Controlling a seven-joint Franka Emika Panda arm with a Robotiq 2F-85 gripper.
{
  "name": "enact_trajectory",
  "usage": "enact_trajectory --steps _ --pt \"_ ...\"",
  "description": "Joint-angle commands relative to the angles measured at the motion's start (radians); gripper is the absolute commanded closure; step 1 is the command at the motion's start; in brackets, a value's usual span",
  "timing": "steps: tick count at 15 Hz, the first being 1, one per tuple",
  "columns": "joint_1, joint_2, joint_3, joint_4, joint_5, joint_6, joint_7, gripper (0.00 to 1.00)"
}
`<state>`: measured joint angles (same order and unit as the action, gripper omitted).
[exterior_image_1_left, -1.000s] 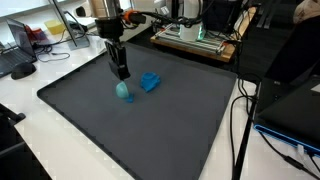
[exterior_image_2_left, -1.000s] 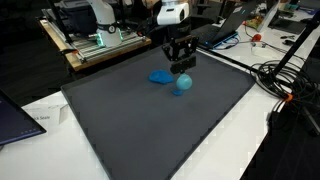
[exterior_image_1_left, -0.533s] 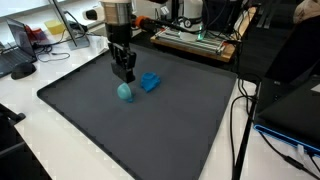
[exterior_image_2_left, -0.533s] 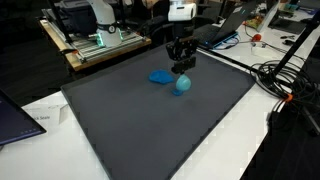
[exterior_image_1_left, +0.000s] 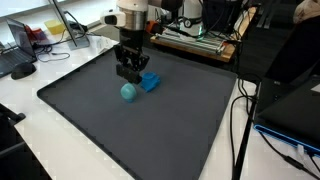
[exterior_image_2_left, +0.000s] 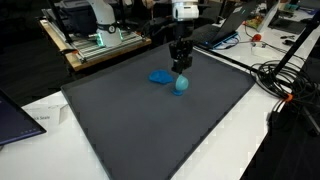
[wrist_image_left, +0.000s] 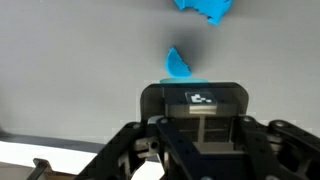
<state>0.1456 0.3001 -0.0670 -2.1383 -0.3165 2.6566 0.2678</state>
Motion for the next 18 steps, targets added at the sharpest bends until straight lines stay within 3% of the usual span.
enact_trajectory --steps 1,10,18 --pt "0.000 -0.066 0.011 -0.087 -0.054 0.032 -0.092 0.79" --pt "-0.065 -0.145 0.104 -0.193 0.024 0.031 -0.474 0.79" --pt "-0.134 -0.213 0.189 -0.258 0.235 -0.010 -0.877 0.79"
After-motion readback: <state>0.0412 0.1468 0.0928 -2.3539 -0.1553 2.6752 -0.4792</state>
